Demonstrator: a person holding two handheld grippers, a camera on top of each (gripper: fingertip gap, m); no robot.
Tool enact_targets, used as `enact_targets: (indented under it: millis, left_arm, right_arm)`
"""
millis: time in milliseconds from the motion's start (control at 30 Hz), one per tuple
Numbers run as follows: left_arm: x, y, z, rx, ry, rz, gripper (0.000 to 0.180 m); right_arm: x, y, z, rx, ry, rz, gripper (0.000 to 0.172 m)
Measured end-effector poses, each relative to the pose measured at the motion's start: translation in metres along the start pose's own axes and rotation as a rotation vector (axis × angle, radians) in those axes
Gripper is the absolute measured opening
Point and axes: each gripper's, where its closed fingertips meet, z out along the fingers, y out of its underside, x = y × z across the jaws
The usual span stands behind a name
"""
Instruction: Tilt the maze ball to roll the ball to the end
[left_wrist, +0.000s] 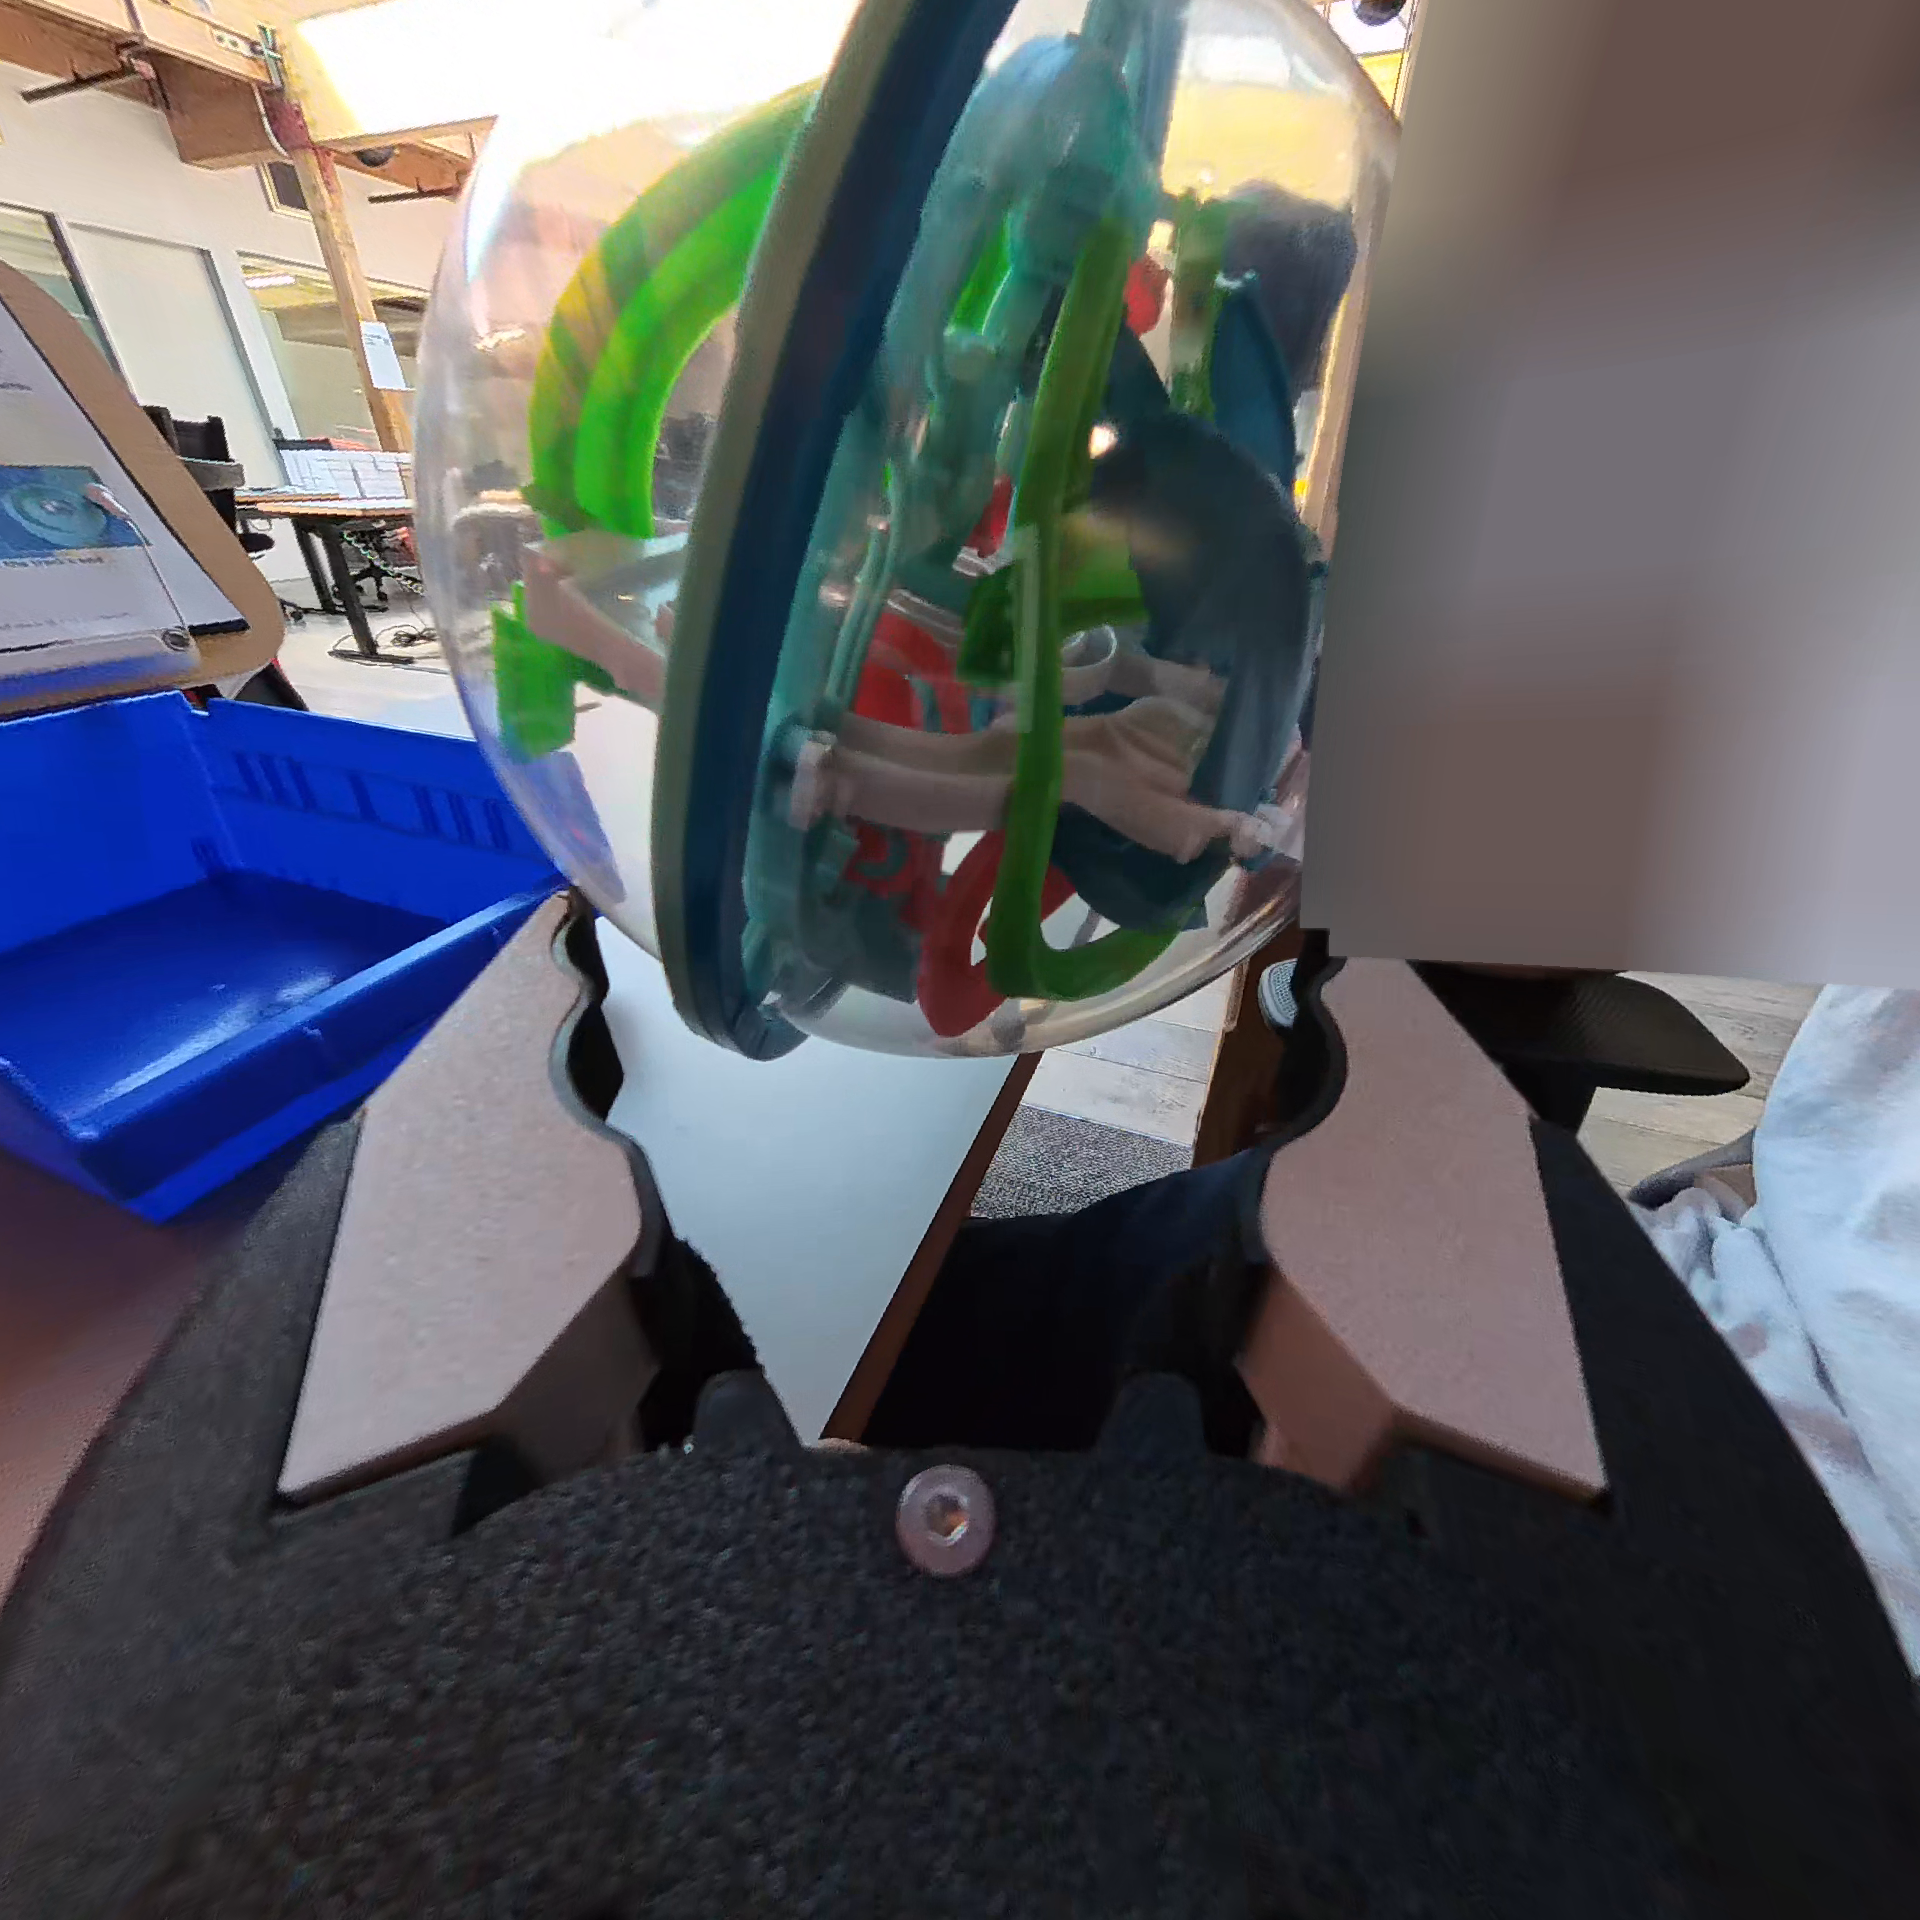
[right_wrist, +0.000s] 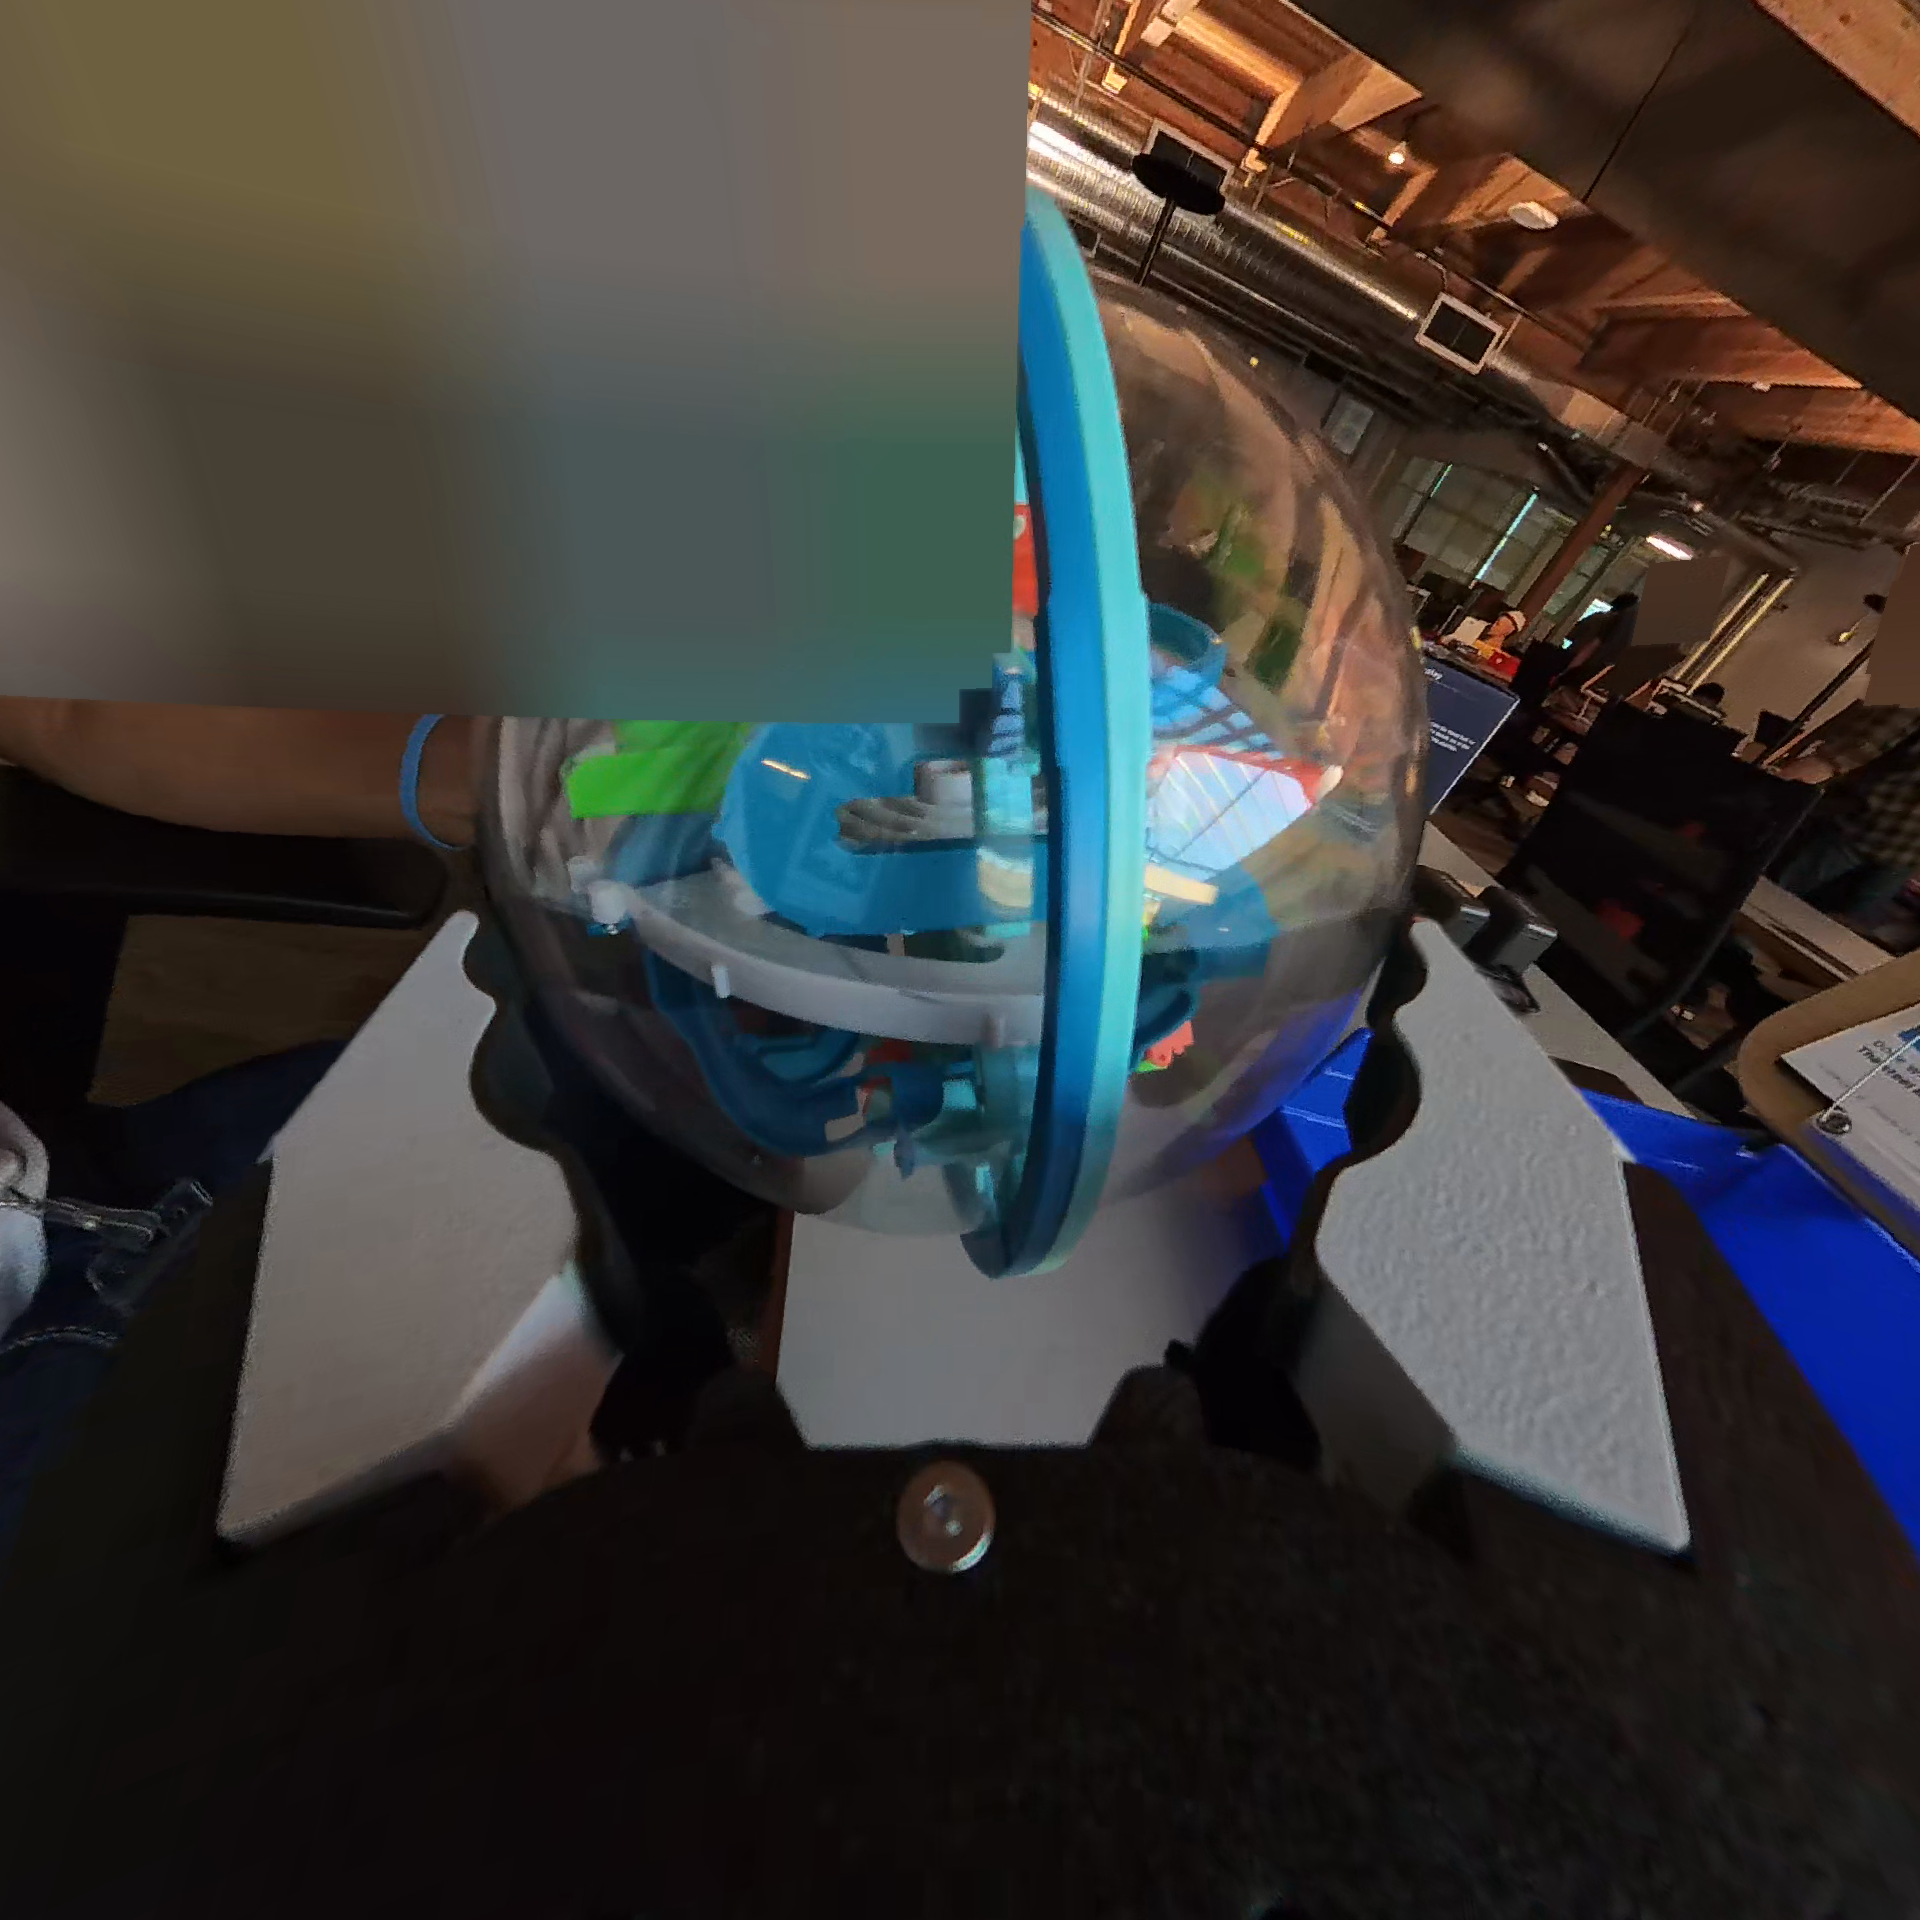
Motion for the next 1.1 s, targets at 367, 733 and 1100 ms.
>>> enact_targets:
  millis: [367,733,1100]
  left_arm:
    - [-0.005,0.008,0.001,-0.016,0.002,-0.040,0.128]
    - [-0.005,0.009,0.001,-0.020,0.002,-0.057,0.128]
    - [-0.026,0.048,0.014,-0.117,-0.035,-0.411,0.130]
  right_arm:
    - [0.004,0.009,0.002,-0.035,-0.003,0.039,0.153]
    - [0.003,0.011,0.002,-0.046,-0.003,0.056,0.157]
    - [0.023,0.062,0.004,-0.172,-0.051,0.432,0.156]
